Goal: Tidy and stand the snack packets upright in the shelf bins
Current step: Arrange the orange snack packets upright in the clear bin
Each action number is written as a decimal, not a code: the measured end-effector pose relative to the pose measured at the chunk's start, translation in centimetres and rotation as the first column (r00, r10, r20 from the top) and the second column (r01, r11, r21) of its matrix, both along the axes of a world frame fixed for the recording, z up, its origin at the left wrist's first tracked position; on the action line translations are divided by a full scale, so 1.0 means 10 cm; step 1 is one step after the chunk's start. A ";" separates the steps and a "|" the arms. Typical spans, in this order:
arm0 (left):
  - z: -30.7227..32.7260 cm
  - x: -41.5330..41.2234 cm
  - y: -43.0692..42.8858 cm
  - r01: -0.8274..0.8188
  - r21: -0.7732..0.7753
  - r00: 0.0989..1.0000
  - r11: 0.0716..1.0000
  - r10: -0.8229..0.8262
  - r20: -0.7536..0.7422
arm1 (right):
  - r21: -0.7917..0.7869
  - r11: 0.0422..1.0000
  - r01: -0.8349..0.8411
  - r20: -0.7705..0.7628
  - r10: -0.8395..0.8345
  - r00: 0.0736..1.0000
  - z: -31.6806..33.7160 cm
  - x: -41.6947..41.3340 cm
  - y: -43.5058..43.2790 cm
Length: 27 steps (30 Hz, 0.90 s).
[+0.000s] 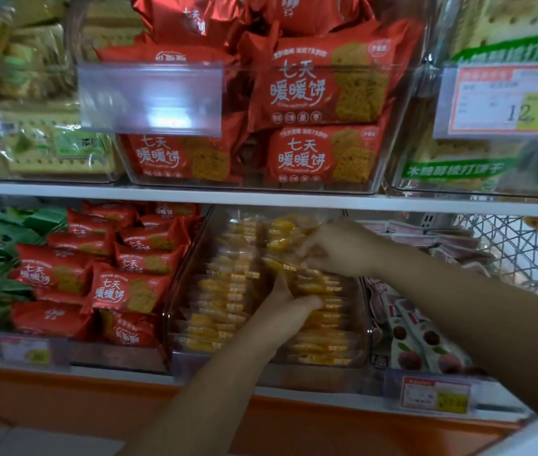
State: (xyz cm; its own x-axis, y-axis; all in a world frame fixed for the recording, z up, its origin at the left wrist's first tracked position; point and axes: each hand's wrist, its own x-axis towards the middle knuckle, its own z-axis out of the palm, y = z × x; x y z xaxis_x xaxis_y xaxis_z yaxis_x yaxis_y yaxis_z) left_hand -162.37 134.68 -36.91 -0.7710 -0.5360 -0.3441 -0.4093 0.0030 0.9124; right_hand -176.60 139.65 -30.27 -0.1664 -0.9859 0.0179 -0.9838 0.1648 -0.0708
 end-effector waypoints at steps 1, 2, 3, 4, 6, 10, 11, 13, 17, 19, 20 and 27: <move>0.00 0.01 0.01 -0.002 0.004 1.000 1.000 0.002 -0.012 | 0.005 1.000 -0.013 -0.033 0.014 0.999 -0.04 0.05 -0.08; 0.01 0.01 0.01 0.000 0.006 1.000 1.000 0.000 -0.025 | 0.006 1.000 -0.015 -0.067 0.015 0.998 -0.07 0.08 -0.15; 0.02 0.01 0.01 0.000 0.007 0.999 1.000 0.000 -0.035 | 0.003 1.000 -0.011 -0.097 0.012 0.995 -0.09 0.10 -0.22; 0.02 0.01 0.01 -0.005 0.009 0.999 1.000 0.005 -0.038 | -0.005 1.000 -0.010 -0.114 0.009 0.993 -0.10 0.10 -0.27; 0.02 0.01 0.01 -0.016 0.027 0.999 1.000 0.017 -0.031 | -0.009 1.000 -0.020 -0.113 0.019 0.993 -0.09 0.08 -0.32; 0.01 -0.02 -0.03 -0.044 0.053 0.999 0.998 0.043 0.004 | -0.036 0.997 -0.067 -0.150 0.061 0.987 -0.10 -0.03 -0.21; 0.00 -0.02 -0.03 -0.052 0.059 0.999 0.997 0.052 0.002 | -0.057 0.995 -0.082 -0.165 0.072 0.984 -0.12 -0.07 -0.16; 0.01 -0.05 -0.02 -0.074 0.055 0.997 0.996 0.075 -0.019 | -0.098 0.989 -0.113 -0.190 0.093 0.977 -0.16 -0.14 -0.03; 0.03 -0.11 -0.04 -0.099 0.015 0.995 0.995 0.099 -0.028 | -0.110 0.987 -0.115 -0.210 0.091 0.974 -0.13 -0.20 0.13; 0.03 -0.12 -0.04 -0.036 -0.007 0.999 0.999 0.036 0.021 | -0.087 0.990 -0.112 -0.193 0.094 0.977 -0.11 -0.19 0.15; 0.03 -0.12 -0.04 -0.014 -0.017 0.999 1.000 0.015 0.052 | -0.071 0.992 -0.108 -0.181 0.094 0.979 -0.11 -0.18 0.16; 0.11 -0.23 -0.05 0.010 -0.093 0.994 0.996 0.000 0.108 | -0.141 0.990 -0.017 0.067 0.027 0.997 -0.13 -0.24 0.23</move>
